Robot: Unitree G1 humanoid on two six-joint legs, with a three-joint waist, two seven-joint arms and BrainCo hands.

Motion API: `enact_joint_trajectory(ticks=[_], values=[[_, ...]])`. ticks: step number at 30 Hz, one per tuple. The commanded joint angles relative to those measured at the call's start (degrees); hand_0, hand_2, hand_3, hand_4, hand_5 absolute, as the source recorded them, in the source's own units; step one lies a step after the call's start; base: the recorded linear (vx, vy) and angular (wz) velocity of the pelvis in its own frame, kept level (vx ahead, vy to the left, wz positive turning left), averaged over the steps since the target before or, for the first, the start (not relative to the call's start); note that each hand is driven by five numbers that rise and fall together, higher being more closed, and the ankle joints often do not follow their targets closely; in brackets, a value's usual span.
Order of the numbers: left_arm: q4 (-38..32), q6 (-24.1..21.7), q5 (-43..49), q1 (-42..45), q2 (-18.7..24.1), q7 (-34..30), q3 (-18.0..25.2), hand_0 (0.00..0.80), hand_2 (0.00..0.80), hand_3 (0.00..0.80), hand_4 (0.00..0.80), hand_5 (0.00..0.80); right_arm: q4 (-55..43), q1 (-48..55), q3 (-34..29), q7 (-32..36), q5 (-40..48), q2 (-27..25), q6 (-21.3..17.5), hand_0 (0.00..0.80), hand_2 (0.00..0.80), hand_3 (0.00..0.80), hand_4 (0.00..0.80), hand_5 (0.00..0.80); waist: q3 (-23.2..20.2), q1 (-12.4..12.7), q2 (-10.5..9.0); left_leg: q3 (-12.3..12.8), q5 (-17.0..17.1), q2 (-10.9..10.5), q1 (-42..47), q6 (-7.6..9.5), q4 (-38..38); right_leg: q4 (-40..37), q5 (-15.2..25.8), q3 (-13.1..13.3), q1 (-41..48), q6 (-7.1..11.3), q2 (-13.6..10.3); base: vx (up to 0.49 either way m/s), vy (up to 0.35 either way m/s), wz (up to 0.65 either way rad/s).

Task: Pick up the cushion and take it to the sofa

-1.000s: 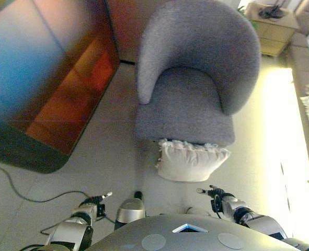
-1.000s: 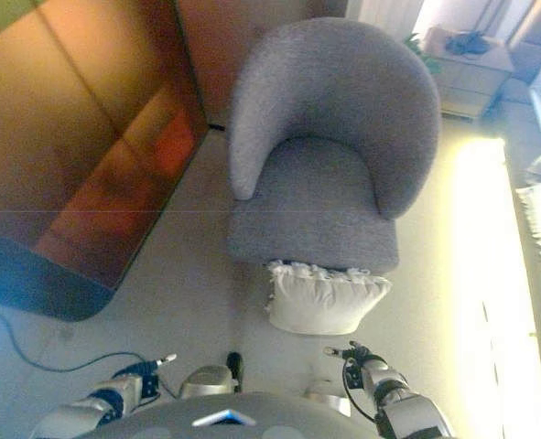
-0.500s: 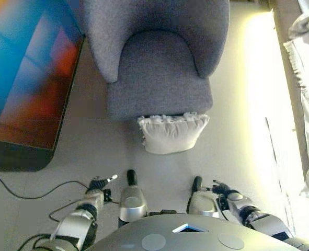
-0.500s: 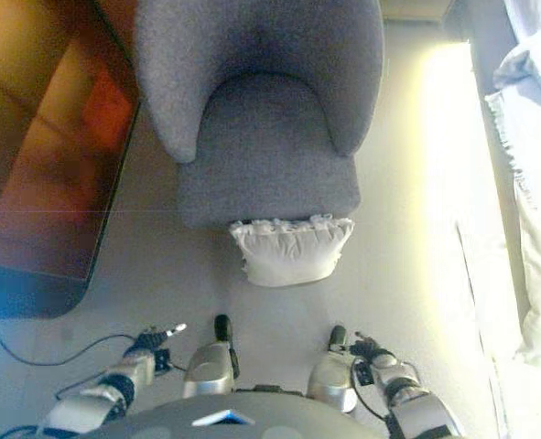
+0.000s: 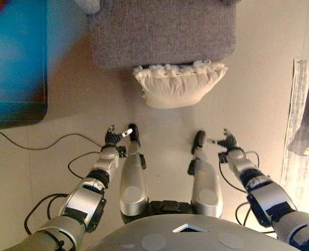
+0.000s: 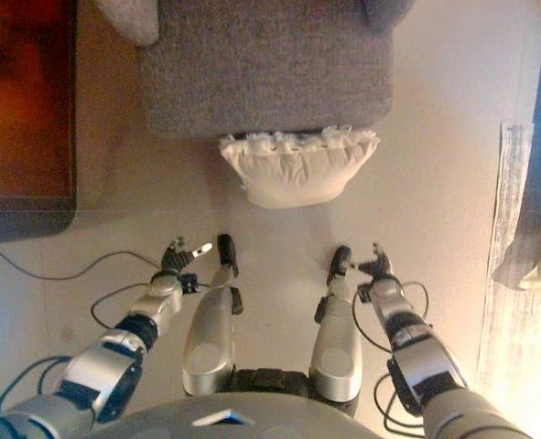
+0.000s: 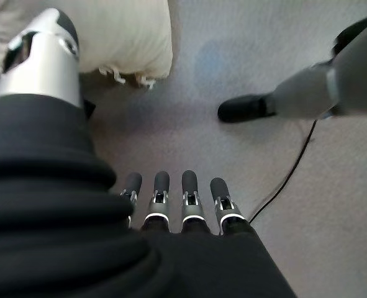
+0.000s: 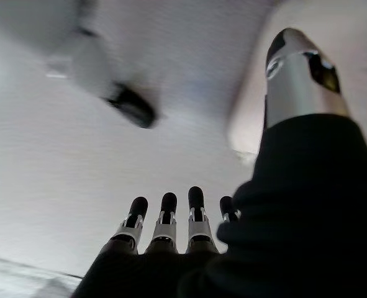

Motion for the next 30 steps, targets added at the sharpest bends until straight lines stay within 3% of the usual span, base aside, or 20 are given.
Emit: enact_joint_trajectory(ticks=[1, 6, 11, 22, 30], values=[[-2.1, -2.5, -3.1, -4.9, 1.4, 4.6, -1.1, 0.000, 0.000, 0.000, 0.000, 0.000, -5.5, -3.7, 1.2, -6.1, -0.2, -2.6, -3.5, 0.000, 0.000, 0.000, 0.000, 0.000, 2.7, -0.9, -2.54, -2.7, -4.8, -2.1, -8.0, 1.63, 6.8, 6.8, -6.6, 2.4, -6.1, -2.13, -1.6, -0.006, 0.079, 0.03], [-4.9, -6.2, -2.3, -9.3, 3.5, 8.7, -0.7, 0.000, 0.000, 0.000, 0.000, 0.000, -10.5, -6.2, 0.0, -12.7, 0.7, -5.0, -5.2, 0.000, 0.000, 0.000, 0.000, 0.000, 3.6, -1.1, -2.96, -3.0, -4.9, -3.4, -14.6, 2.31, 8.6, 10.4, -6.4, 3.7, -13.6, -1.46, -2.1, 0.008, 0.019, 0.09], [-7.8, -7.3, -0.2, -13.5, 6.4, 12.0, -1.6, 0.000, 0.000, 0.000, 0.000, 0.000, -13.5, -8.7, -1.0, -15.7, 1.8, -8.5, -4.9, 0.000, 0.000, 0.000, 0.000, 0.000, 3.6, -1.6, -2.77, -3.0, -4.6, -3.3, -20.6, 2.58, 9.2, 11.3, -5.5, 4.5, -20.6, -1.15, -2.1, 0.027, 0.003, 0.14], [-6.6, -8.1, 4.1, -21.3, 11.6, 13.9, -2.1, 0.000, 0.000, 0.000, 0.000, 0.000, -10.7, -15.9, -3.3, -23.6, 3.2, -13.6, -3.8, 0.000, 0.000, 0.000, 0.000, 0.000, 3.6, -2.0, -1.95, -3.3, -5.0, -2.6, -32.1, 2.87, 12.1, 14.7, -5.7, 5.2, -32.8, -0.92, -1.9, 0.039, -0.011, 0.02], [-5.8, -7.4, 7.0, -27.6, 14.6, 11.7, -4.5, 0.000, 0.000, 0.000, 0.000, 0.000, -8.3, -23.1, -2.6, -21.2, 6.7, -16.3, -6.2, 0.000, 0.000, 0.000, 0.000, 0.000, 3.6, -2.7, -0.66, -3.4, -5.6, -2.1, -39.1, 2.93, 14.4, 18.3, -6.0, 6.9, -41.3, -1.17, -1.6, 0.000, 0.000, -0.01]])
